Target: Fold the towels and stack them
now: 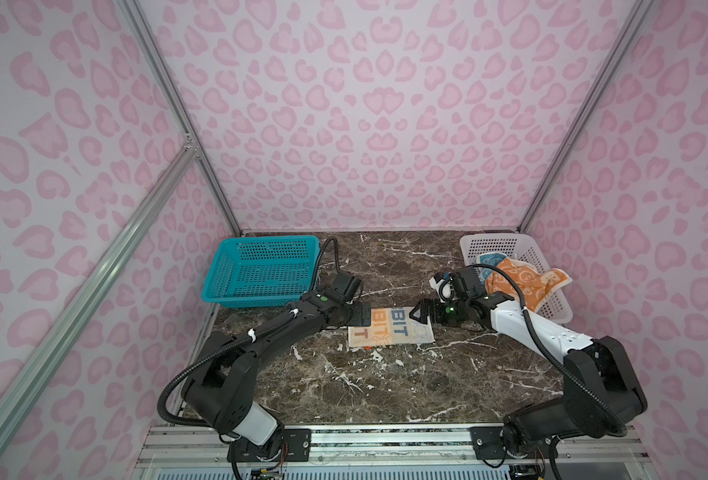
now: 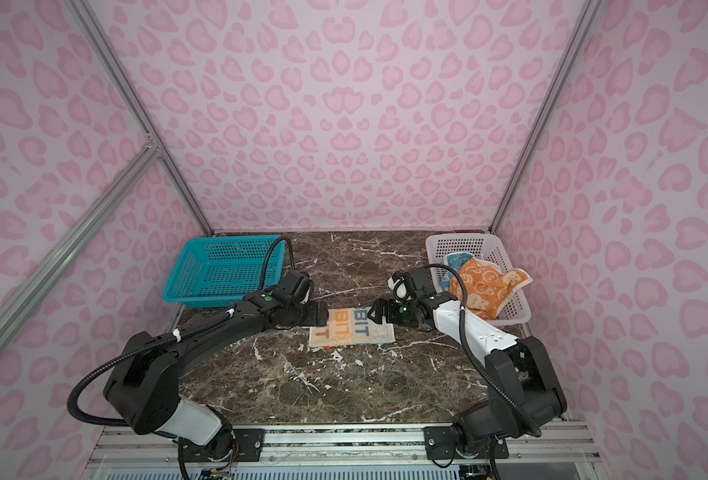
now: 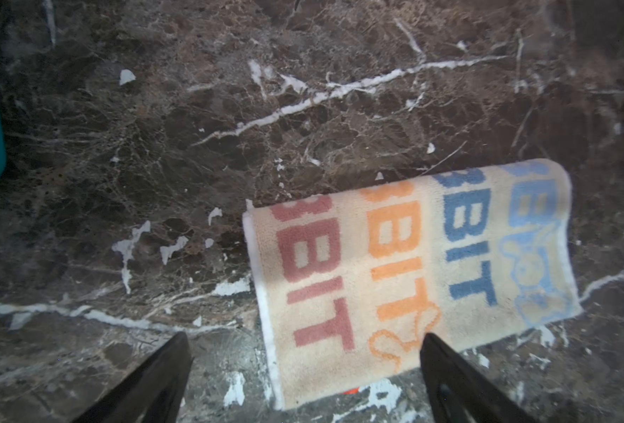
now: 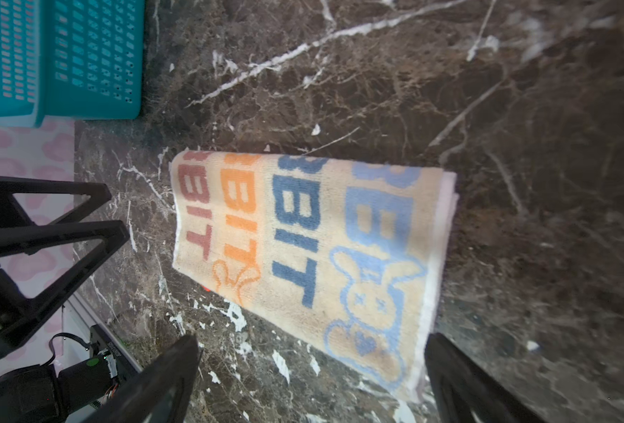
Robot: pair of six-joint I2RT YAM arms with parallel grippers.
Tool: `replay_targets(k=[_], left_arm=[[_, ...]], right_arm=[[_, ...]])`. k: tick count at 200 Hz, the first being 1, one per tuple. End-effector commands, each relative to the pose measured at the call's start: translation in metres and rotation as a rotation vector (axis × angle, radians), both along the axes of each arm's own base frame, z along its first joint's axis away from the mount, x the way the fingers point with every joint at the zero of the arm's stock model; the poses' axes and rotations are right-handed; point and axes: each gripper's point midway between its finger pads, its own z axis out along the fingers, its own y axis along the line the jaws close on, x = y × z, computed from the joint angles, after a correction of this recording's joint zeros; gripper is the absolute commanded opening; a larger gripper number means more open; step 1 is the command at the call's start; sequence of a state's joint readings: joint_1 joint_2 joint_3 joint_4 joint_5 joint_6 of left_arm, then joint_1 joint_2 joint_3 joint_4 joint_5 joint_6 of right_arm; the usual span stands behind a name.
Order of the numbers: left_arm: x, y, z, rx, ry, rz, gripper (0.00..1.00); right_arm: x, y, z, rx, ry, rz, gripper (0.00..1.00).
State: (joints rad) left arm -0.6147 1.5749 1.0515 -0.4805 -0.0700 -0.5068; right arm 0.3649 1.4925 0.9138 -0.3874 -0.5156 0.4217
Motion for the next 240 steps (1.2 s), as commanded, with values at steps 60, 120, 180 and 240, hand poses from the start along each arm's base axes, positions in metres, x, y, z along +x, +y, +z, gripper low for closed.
replay_targets(k=[60, 120, 180, 240], left_arm=[[-0.014, -0.015, -0.043, 0.003, 0.188, -0.066, 0.99], [-0.019, -0.017, -0.065, 0.019, 0.266, -0.06, 0.84], [-0.026, -0.006, -0.085, 0.077, 0.303, -0.047, 0.69], [-0.034, -0.013, -0.098, 0.054, 0.362, -0.081, 0.41]], right_arm=[[-0.008, -0.005, -0.041, -0.036, 0.087, 0.018, 0.98], [-0.011, -0.003, -0.058, -0.042, 0.119, 0.024, 0.98], [-0.015, 0.002, -0.065, -0.037, 0.133, 0.029, 0.98], [-0.019, 0.009, -0.068, -0.039, 0.137, 0.035, 0.98]])
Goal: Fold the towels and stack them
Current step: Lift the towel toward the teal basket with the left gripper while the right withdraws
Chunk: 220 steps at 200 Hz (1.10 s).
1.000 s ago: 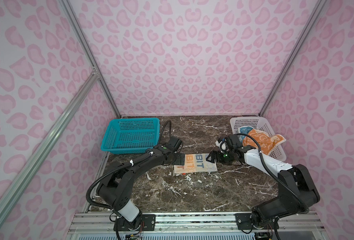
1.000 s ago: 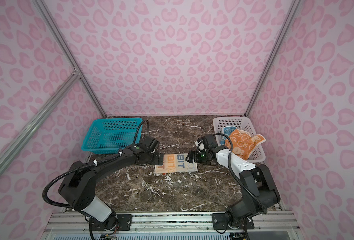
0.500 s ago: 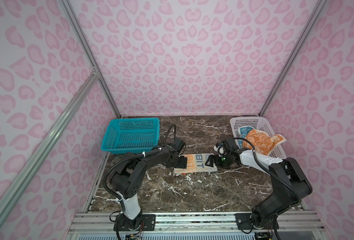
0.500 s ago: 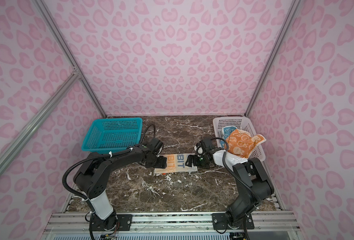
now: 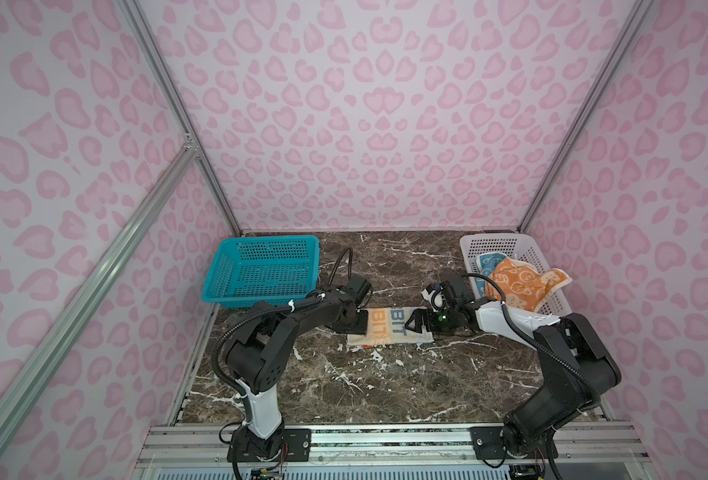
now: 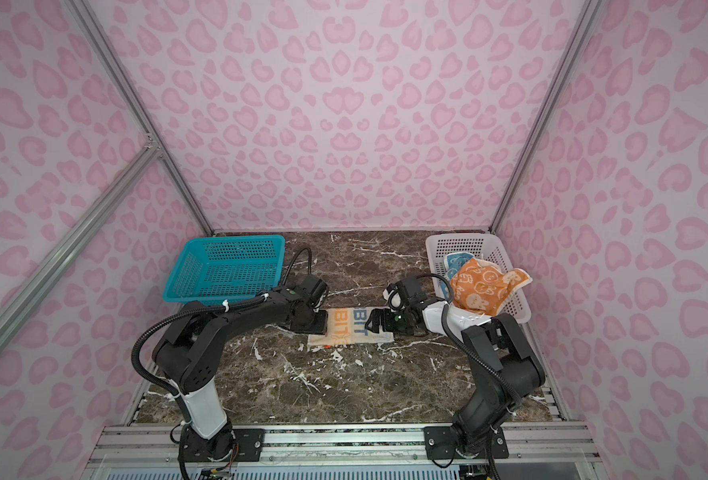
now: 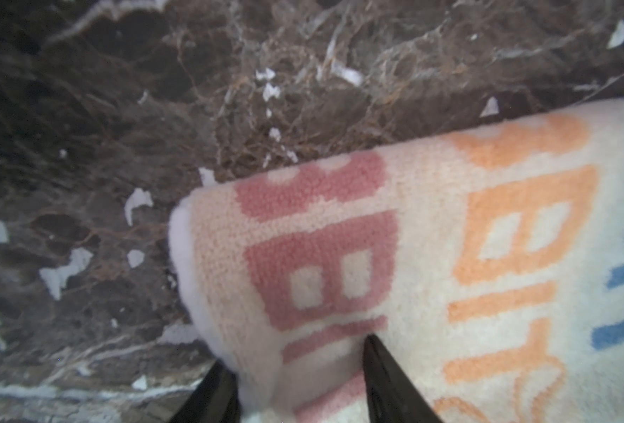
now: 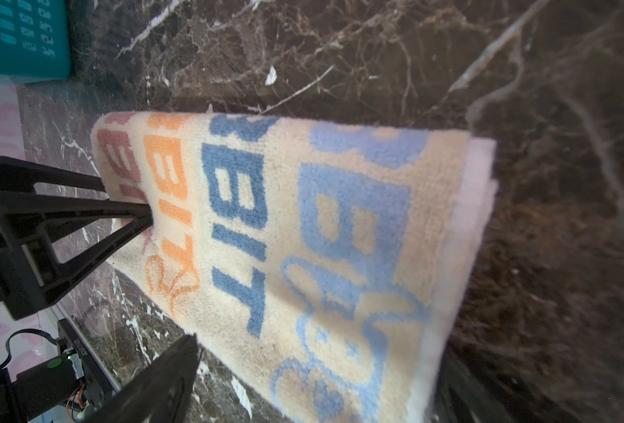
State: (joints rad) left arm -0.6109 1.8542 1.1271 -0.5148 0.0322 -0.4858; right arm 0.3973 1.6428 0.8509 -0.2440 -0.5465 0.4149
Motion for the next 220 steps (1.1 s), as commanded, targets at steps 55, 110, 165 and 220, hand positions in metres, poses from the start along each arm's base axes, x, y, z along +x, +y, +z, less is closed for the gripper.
replay_targets(k=[55, 110, 165, 220], left_arm=[[-0.023, -0.001, -0.015, -0.011, 0.111, -0.04, 0.19], [-0.011, 0.014, 0.017, 0.101, 0.063, -0.083, 0.04], [0.014, 0.038, 0.067, 0.253, -0.022, -0.107, 0.04], [0.043, 0.07, 0.119, 0.376, -0.108, -0.117, 0.04]], right_arm=[[-0.017, 0.003, -0.018, -0.041, 0.071, -0.004, 0.98], [-0.014, 0.01, -0.005, -0.042, 0.037, 0.013, 0.98], [-0.007, 0.023, 0.018, -0.078, -0.027, 0.069, 0.98], [0.011, 0.048, 0.057, -0.038, -0.119, 0.098, 0.98]])
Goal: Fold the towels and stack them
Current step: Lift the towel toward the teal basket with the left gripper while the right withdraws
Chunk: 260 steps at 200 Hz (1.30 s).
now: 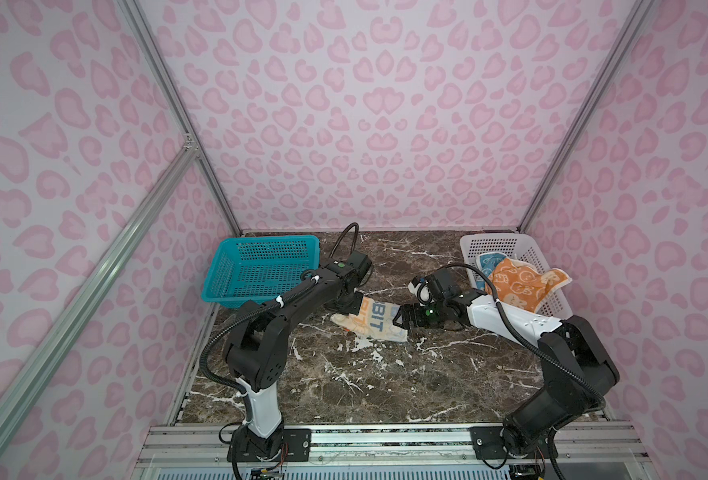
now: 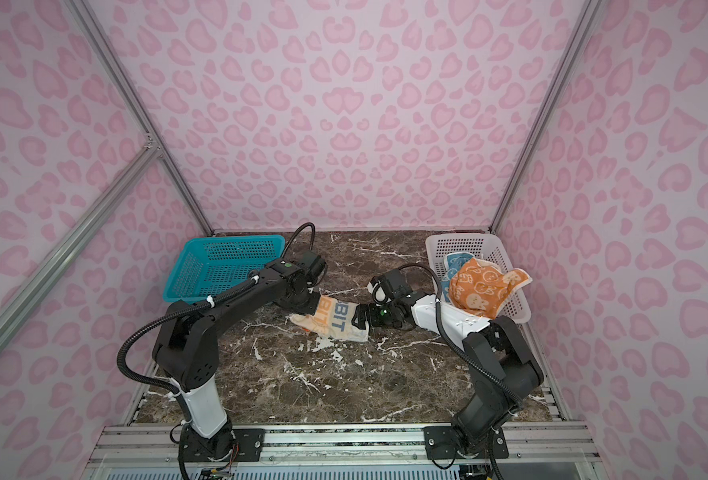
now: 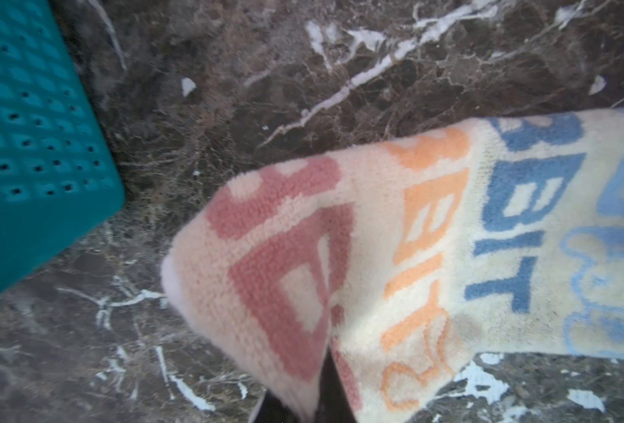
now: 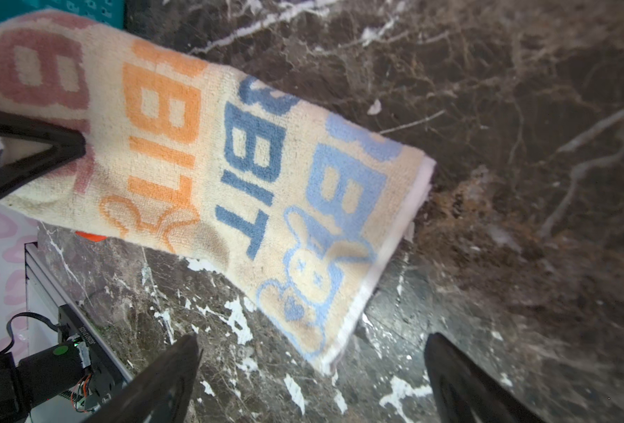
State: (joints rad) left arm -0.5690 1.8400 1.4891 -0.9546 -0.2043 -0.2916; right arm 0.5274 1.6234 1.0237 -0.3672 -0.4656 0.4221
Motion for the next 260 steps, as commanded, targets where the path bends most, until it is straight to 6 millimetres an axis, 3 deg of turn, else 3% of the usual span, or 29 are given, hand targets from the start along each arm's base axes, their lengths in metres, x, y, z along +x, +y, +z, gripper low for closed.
replay_targets(k=[1, 51, 89, 124, 130, 166, 231, 260], left_arm=[[0.006, 0.028, 0.028, 0.108, -0.028, -0.017, 0.04], [0.048, 0.059, 0.089, 0.181, -0.15, -0.006, 0.04], [0.074, 0.081, 0.114, 0.16, -0.197, 0.03, 0.04], [0.092, 0.105, 0.113, 0.189, -0.201, 0.055, 0.04], [0.095, 0.11, 0.113, 0.195, -0.207, 0.066, 0.04], [0.11, 0.139, 0.109, 0.235, -0.239, 0.113, 0.04], [0.122, 0.195, 0.091, 0.28, -0.241, 0.217, 0.04], [0.123, 0.209, 0.08, 0.299, -0.228, 0.232, 0.04]], right_arm=[[0.007, 0.006, 0.011, -0.004, -0.031, 0.014, 0.98], [0.025, 0.044, 0.04, 0.011, -0.085, 0.057, 0.98], [0.041, 0.077, 0.052, 0.034, -0.108, 0.079, 0.98], [0.049, 0.1, 0.049, 0.056, -0.095, 0.095, 0.98], [0.055, 0.106, 0.061, 0.072, -0.119, 0.097, 0.98], [0.068, 0.121, 0.067, 0.076, -0.134, 0.107, 0.98], [0.086, 0.147, 0.068, 0.103, -0.124, 0.126, 0.98], [0.084, 0.156, 0.066, 0.099, -0.118, 0.139, 0.98]])
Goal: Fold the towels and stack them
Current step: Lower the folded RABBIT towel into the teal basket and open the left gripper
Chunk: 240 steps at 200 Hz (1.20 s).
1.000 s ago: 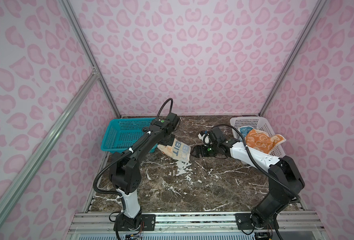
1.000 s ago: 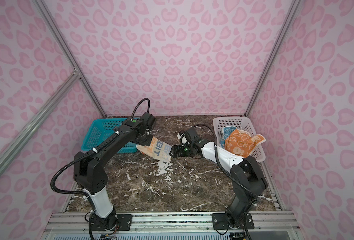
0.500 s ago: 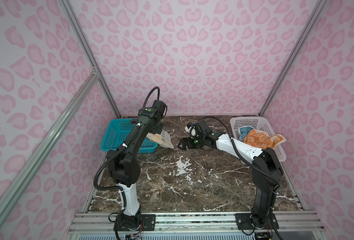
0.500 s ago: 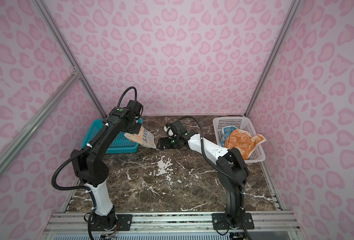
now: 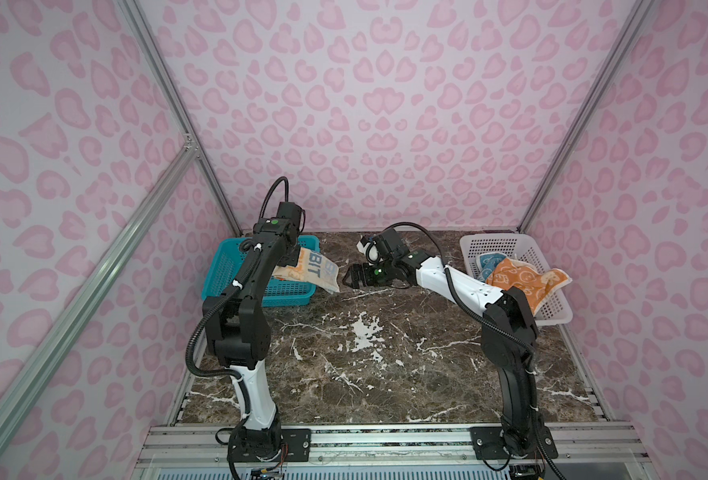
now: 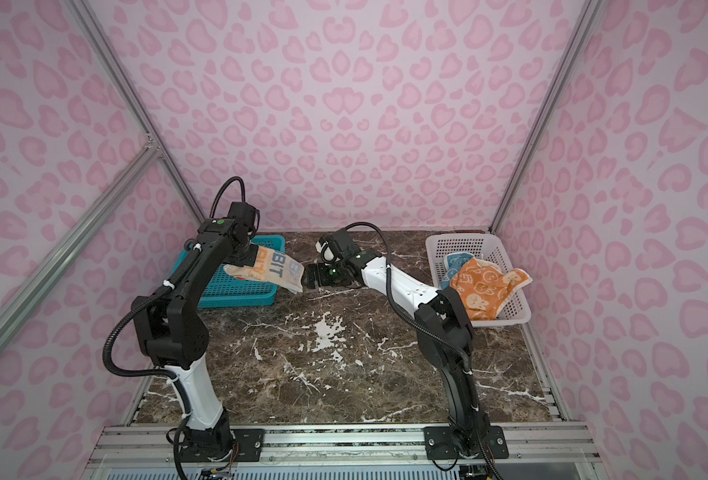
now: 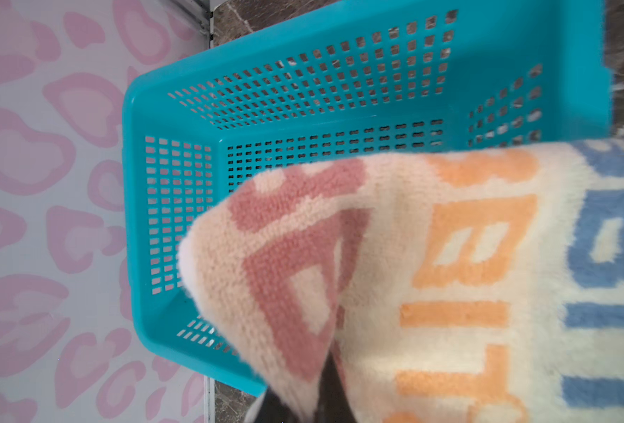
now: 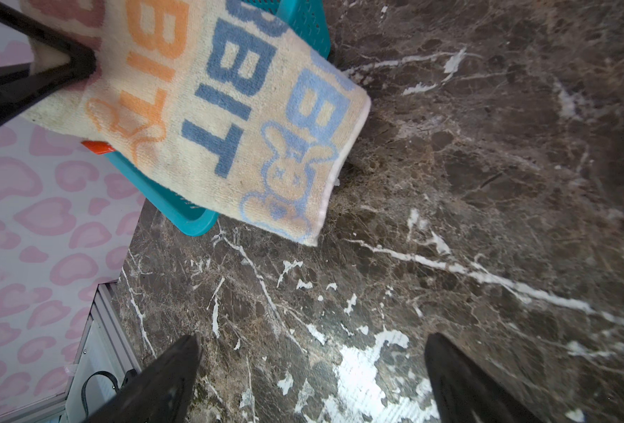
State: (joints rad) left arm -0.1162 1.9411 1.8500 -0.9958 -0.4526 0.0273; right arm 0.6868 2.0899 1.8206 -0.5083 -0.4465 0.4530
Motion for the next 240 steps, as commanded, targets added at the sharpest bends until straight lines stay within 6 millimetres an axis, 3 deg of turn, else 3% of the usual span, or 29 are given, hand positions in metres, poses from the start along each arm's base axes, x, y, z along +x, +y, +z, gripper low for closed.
replay_targets(k=[1, 85, 177, 240], left_arm=[[0.006, 0.01, -0.005, 0.036, -0.008, 0.006, 0.04], [0.008, 0.042, -0.057, 0.176, 0.05, -0.014, 0.04], [0.019, 0.072, -0.086, 0.149, 0.037, 0.054, 0.04], [0.019, 0.09, -0.125, 0.145, 0.1, 0.081, 0.04]], right_arm=[[-0.006, 0.006, -0.006, -0.007, 0.026, 0.018, 0.98], [-0.016, 0.003, -0.013, 0.001, 0.046, 0.015, 0.98], [-0.009, 0.019, 0.005, 0.066, 0.015, 0.047, 0.98], [-0.006, 0.018, 0.001, 0.054, 0.023, 0.05, 0.98]])
